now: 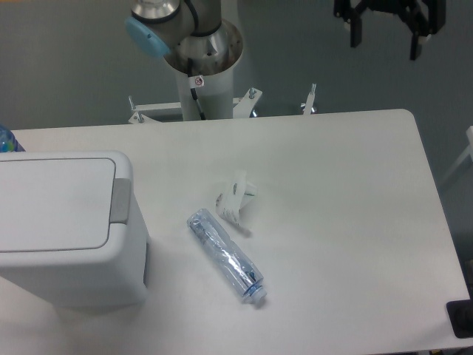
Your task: Open the trash can
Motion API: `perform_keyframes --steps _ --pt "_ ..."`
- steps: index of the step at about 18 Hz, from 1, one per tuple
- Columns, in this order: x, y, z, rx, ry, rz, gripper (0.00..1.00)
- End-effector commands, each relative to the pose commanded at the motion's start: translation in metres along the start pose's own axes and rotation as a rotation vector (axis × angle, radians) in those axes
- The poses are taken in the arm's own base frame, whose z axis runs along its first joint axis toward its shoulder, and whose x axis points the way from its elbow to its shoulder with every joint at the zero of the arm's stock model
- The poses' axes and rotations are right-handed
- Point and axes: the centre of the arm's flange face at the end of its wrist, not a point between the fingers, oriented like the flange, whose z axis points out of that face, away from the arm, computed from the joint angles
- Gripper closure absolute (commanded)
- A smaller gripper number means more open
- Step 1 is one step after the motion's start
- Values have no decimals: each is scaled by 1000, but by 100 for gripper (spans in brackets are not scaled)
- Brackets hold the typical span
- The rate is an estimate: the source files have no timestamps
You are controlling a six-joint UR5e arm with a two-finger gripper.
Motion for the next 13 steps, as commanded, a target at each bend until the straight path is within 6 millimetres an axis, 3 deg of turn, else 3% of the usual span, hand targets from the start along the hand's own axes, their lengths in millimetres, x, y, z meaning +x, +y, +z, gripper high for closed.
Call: perform_keyframes --steps 7,13 --pt "-3 -4 6 11 8 -39 0" --pt "5 -31 11 28 4 -160 0"
